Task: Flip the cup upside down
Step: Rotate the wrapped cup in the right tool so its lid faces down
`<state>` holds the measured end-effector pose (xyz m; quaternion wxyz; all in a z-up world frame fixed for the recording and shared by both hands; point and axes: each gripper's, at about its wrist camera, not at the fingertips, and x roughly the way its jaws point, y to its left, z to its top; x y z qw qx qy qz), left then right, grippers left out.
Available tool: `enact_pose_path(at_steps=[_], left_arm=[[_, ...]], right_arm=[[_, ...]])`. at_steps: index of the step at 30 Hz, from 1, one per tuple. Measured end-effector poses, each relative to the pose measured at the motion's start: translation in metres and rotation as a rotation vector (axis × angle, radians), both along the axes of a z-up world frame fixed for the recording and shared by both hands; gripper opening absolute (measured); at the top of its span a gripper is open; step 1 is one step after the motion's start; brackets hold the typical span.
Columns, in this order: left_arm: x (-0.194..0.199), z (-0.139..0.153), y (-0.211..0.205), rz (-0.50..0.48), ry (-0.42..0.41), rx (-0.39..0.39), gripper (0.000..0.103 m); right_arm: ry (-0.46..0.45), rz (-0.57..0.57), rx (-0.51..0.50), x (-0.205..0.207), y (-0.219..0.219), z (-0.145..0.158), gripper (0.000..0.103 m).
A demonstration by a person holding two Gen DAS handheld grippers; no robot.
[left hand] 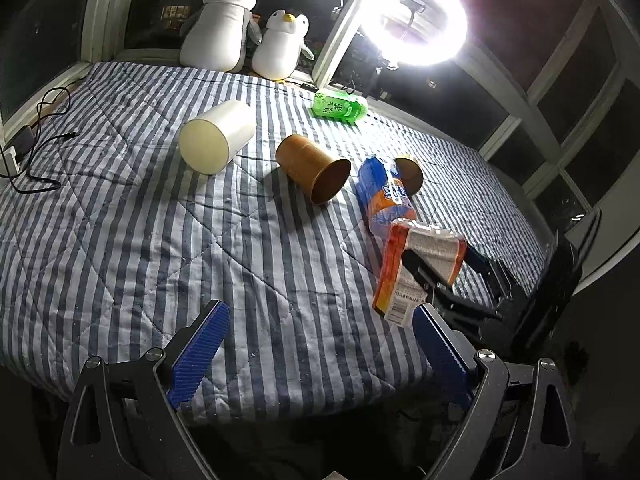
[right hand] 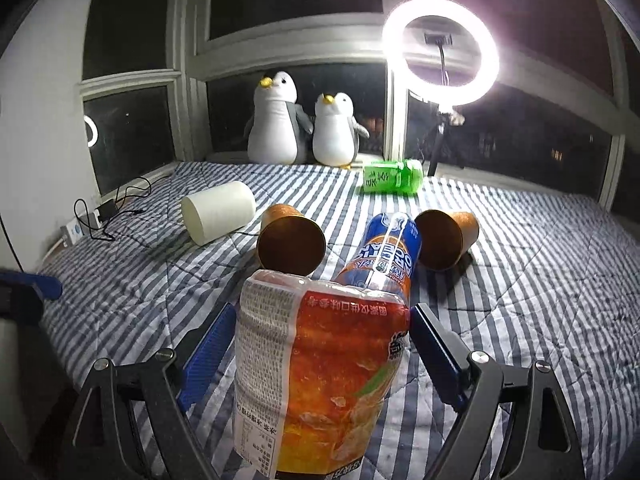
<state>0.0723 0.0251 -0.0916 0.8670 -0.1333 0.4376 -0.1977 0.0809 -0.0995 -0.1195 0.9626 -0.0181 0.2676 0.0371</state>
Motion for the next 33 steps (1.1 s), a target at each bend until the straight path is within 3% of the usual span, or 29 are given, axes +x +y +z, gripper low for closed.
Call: enact_pose_path(at_steps=[9,33], left_arm=[[-0.002,0.001,-0.005,-0.015,-0.007,0.004,0.095],[-0.024,0.006,-0.018,-0.013,-0.084,0.083,0.095]], right_arm=[[-0.072,0.004,-0.073,-0.030,0.012,-0.007,0.085],[-0.046,0.012,-0.070,-0.063,0.018,-0.007,0.086]])
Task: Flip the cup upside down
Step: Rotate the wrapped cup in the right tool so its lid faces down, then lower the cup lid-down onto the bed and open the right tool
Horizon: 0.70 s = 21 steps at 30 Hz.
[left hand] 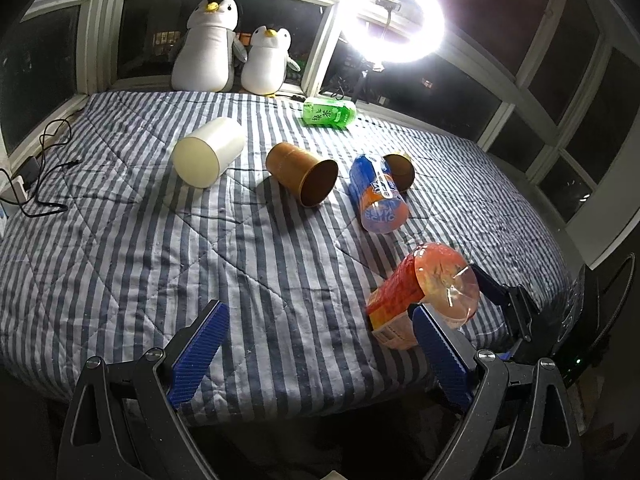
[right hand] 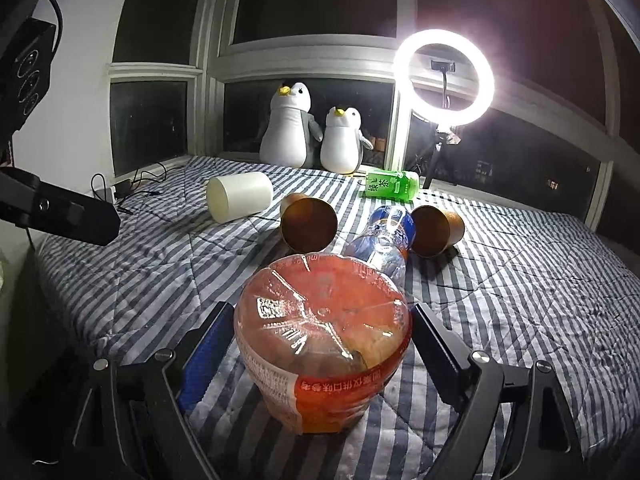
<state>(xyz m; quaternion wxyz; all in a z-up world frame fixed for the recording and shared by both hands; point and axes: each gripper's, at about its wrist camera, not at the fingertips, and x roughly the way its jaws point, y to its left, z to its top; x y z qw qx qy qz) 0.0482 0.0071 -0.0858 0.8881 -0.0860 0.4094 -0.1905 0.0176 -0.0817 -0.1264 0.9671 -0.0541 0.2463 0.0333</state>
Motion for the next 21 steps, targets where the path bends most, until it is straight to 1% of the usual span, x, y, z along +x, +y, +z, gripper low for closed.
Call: enact_pose_path(at_steps=[3,6,10,19,21], left_arm=[[-0.002,0.002,0.000,0.003,-0.010,0.005,0.095],[-0.005,0.003,0.000,0.006,-0.020,0.011,0.095],[-0.010,0.006,-0.003,0.009,-0.038,0.023,0.095],[-0.029,0.021,-0.008,0.031,-0.119,0.071,0.095],[-0.035,0.025,-0.009,0.053,-0.151,0.084,0.095]], right_arm=[[-0.001,-0.007,0.015,-0.002,-0.001,0.002,0.086],[-0.005,-0.006,0.025,-0.006,-0.003,0.006,0.088],[-0.007,-0.002,0.037,-0.013,-0.003,0.013,0.089],[0.000,-0.004,0.089,-0.038,-0.013,0.036,0.092],[0.009,-0.007,0.098,-0.042,-0.015,0.041,0.092]])
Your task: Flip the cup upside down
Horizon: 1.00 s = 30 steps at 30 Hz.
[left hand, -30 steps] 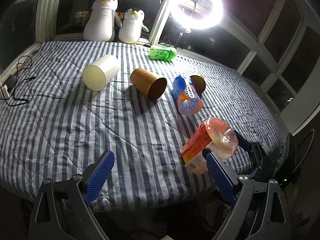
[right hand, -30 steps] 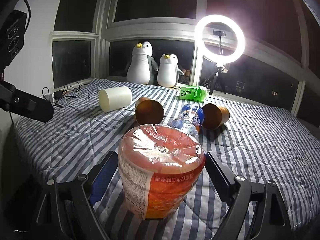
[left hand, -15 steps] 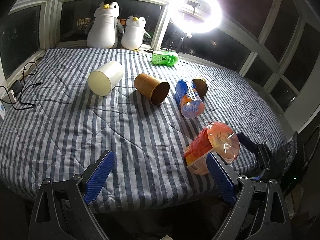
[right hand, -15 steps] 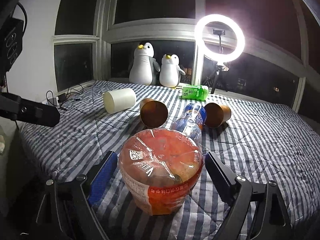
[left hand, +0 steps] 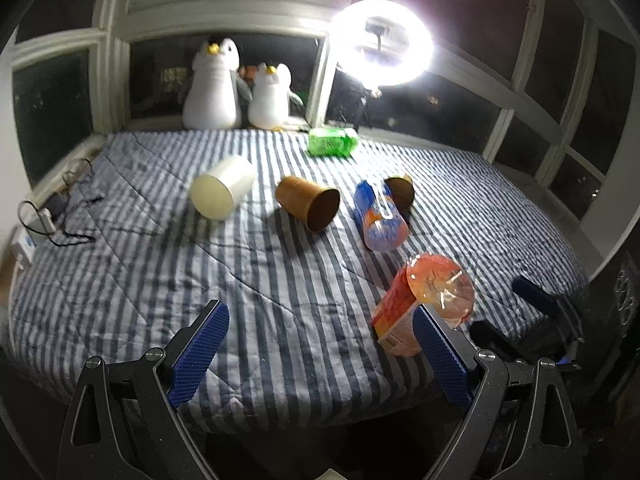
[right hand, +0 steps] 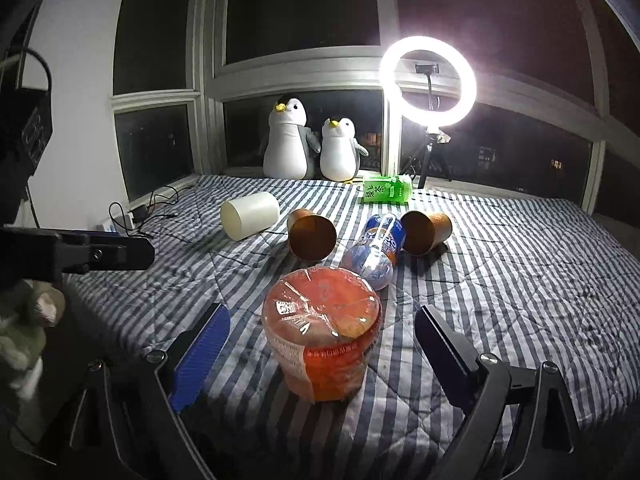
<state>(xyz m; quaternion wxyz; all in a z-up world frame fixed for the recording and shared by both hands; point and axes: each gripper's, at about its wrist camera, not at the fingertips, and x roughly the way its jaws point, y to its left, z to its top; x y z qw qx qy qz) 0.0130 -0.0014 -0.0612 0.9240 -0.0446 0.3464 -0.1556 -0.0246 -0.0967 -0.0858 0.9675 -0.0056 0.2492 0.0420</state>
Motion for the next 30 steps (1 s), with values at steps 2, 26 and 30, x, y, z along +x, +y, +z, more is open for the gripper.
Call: enact_pose_path(at_steps=[2,26,30], left_arm=[[-0.005,0.004,0.000,0.013,-0.028,0.014,0.095],[-0.055,0.036,-0.004,0.128,-0.241,0.100,0.097],[-0.058,0.039,-0.004,0.149,-0.267,0.108,0.097]], right_arm=[[0.006,-0.004,0.017,-0.005,-0.002,0.005,0.092],[-0.016,-0.107,0.103,-0.039,-0.013,0.041,0.092],[-0.036,-0.126,0.107,-0.040,-0.014,0.046,0.092]])
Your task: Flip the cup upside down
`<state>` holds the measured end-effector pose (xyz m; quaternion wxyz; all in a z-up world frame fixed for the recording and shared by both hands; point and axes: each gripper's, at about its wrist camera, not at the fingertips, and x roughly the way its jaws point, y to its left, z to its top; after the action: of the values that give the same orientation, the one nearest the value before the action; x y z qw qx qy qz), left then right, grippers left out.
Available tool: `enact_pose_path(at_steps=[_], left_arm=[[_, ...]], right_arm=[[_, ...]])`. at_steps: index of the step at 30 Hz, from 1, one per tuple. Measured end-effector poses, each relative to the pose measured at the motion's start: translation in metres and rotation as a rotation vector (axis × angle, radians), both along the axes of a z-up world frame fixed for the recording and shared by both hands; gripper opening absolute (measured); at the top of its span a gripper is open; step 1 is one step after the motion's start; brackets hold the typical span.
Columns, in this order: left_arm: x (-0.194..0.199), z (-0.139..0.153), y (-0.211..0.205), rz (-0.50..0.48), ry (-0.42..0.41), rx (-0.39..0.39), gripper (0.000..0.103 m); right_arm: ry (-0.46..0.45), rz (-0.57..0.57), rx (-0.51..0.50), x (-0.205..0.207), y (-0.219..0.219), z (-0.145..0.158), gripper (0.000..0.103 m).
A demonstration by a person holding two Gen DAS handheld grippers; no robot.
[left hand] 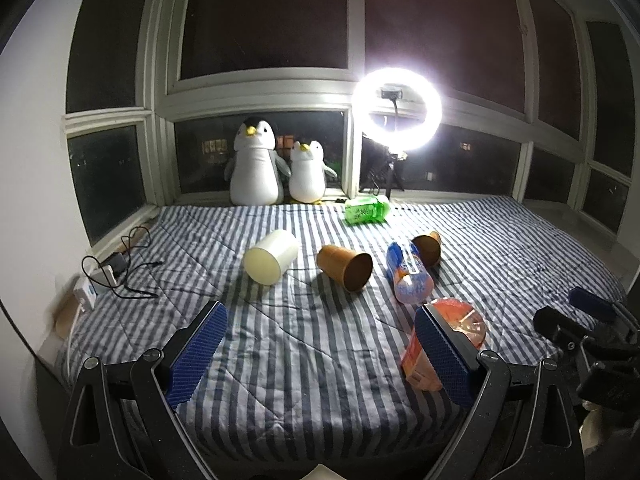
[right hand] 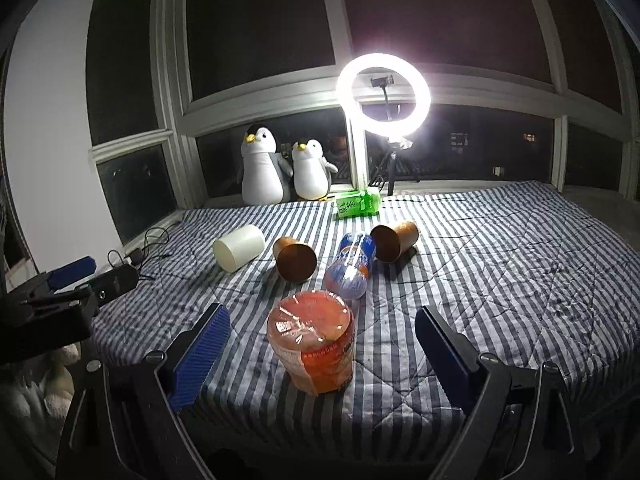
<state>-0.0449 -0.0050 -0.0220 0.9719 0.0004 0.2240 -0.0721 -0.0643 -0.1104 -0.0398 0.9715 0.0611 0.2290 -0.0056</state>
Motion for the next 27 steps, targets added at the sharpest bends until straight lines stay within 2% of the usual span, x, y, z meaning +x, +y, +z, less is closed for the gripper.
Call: enact_pose_path(at_steps=[27], left_arm=[[-0.019,0.013,0.014,0.108,-0.150,0.013,0.102]], right_arm=[[-0.106,-0.076,-0.057,-0.009,0.006,0.013,0.095]])
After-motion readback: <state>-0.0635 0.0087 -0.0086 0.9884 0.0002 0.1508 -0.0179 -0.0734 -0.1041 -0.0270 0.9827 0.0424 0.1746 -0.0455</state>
